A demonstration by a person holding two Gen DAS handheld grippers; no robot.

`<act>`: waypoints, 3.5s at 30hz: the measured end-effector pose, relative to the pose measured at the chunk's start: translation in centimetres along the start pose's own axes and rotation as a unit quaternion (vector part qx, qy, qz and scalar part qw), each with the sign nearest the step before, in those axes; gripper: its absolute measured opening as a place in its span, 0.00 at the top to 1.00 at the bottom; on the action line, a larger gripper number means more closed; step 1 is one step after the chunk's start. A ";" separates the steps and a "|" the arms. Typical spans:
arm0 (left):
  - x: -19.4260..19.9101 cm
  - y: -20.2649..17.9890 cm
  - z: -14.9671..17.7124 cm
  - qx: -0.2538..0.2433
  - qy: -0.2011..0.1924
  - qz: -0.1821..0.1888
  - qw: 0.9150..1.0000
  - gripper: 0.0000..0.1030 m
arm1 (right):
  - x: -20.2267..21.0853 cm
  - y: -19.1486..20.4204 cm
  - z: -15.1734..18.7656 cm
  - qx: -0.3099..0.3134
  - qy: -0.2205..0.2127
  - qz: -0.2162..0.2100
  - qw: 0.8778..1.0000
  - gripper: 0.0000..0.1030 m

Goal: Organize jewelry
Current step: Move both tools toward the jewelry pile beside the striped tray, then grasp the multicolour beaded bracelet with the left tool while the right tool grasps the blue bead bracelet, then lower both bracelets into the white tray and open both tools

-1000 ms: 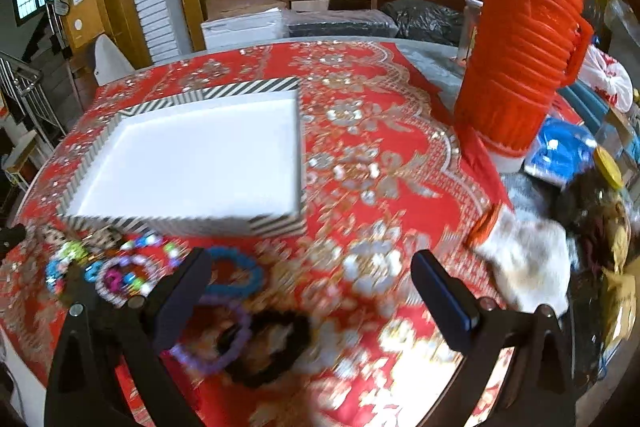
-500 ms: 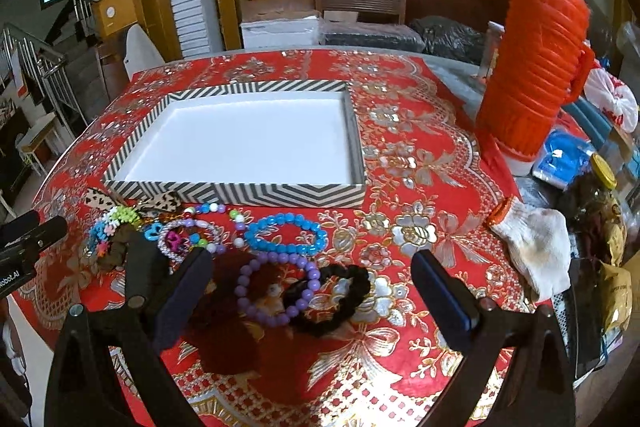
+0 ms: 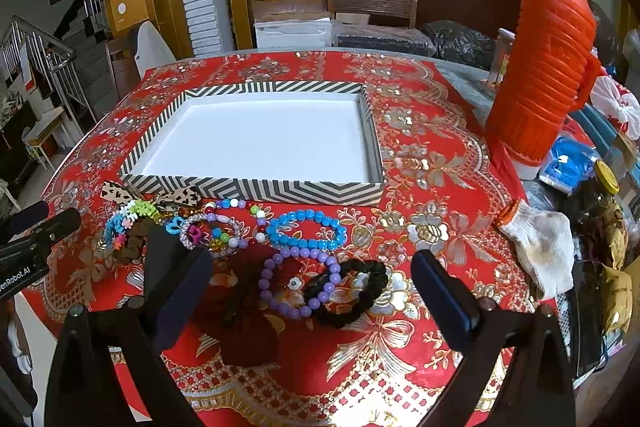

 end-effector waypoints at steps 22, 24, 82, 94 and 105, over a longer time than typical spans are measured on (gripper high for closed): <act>-0.2 0.2 0.3 0.001 0.007 -0.004 1.000 0.39 | -0.1 0.3 0.2 0.000 0.005 -0.006 1.000 0.01; -0.2 0.3 0.4 0.002 0.009 -0.004 1.000 0.39 | -0.2 0.3 0.3 0.001 0.006 -0.006 1.000 0.01; -4.1 0.0 -1.8 0.009 0.091 0.146 0.985 0.95 | -8.4 -1.1 -2.9 0.023 0.033 -0.066 0.997 0.90; -2.0 -1.0 -6.4 -0.006 0.049 0.143 0.988 0.95 | -4.1 -2.3 -6.3 0.016 -0.014 -0.075 0.997 0.90; -7.2 -0.1 -9.6 0.013 0.051 0.117 0.992 0.95 | -6.4 -1.9 -9.7 0.013 -0.007 -0.069 0.998 0.90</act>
Point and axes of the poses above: each gripper's, at about its wrist camera, not at the fingertips, and x roughly against the way its jaws point, y to its left, z to its underside, the point moved 9 cm from there along -x, roughly the way its jaws point, and after that the axes turned 11 degrees about z, right-handed, at the moved point
